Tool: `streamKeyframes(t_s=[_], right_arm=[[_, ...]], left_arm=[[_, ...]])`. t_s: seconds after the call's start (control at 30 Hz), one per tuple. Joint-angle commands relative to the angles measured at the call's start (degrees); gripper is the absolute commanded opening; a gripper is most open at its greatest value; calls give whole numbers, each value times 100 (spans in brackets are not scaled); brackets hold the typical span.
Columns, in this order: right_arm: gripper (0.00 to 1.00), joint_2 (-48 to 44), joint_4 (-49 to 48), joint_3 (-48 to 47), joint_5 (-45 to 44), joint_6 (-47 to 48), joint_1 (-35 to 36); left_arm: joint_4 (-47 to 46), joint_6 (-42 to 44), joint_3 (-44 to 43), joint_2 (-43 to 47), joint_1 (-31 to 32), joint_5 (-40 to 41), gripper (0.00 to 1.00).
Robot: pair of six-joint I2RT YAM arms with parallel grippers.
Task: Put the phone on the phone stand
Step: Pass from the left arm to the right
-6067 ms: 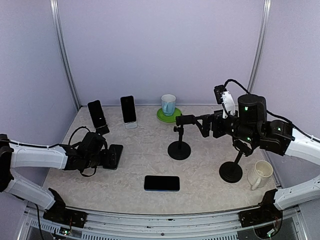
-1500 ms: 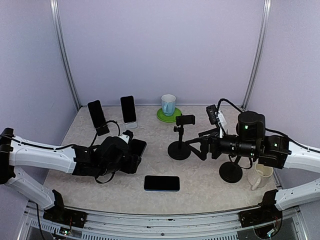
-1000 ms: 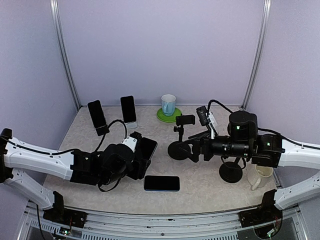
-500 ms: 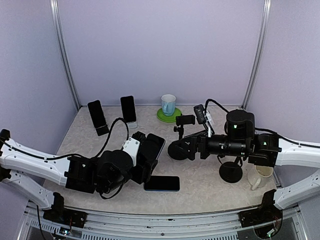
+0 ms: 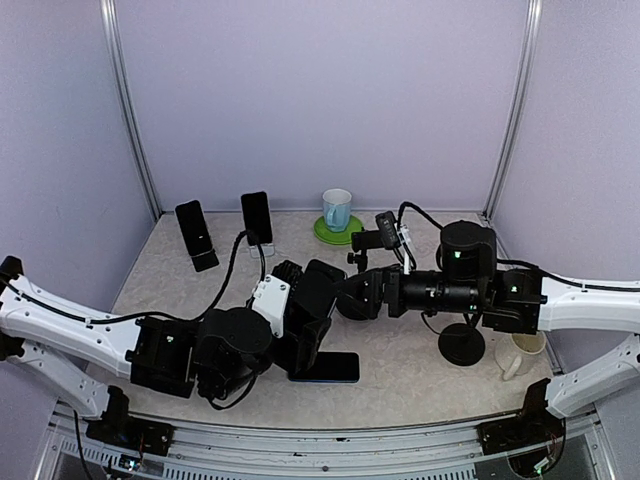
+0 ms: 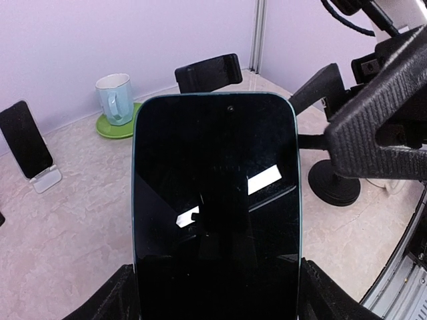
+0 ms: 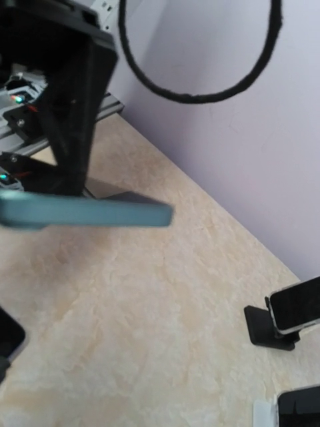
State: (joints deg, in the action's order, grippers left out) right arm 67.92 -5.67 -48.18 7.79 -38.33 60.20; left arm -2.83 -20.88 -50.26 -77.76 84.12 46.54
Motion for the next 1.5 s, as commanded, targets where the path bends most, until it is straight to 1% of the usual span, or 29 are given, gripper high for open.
streamKeyframes(t_s=[0.0,0.07,0.17,0.37,0.63,0.87,1.0,1.07,1.27,1.47], right_arm=[[93,36,-364,-135,141,-209,70],[93,60,-449,-130,196,-267,70],[93,133,-561,-121,292,-351,75],[92,231,-743,-94,417,-479,80],[91,208,-927,-27,416,-610,79],[88,326,-1091,-33,548,-723,96],[86,323,-1115,-42,548,-742,121],[85,323,-1120,-45,538,-746,123],[79,374,-1191,-19,559,-760,148],[66,447,-1258,11,592,-778,184]], left_arm=[[-87,87,-432,-254,172,576,44],[114,29,-615,-403,204,706,44],[182,52,-805,-587,289,827,44],[-67,145,-879,-686,384,798,44],[-134,129,-1008,-827,445,782,44],[-140,73,-1196,-1039,465,790,45],[46,6,-1327,-1154,465,908,45],[147,-178,-1395,-1199,465,963,45],[259,-314,-1512,-1318,465,996,45],[371,-426,-1618,-1416,465,1022,45]])
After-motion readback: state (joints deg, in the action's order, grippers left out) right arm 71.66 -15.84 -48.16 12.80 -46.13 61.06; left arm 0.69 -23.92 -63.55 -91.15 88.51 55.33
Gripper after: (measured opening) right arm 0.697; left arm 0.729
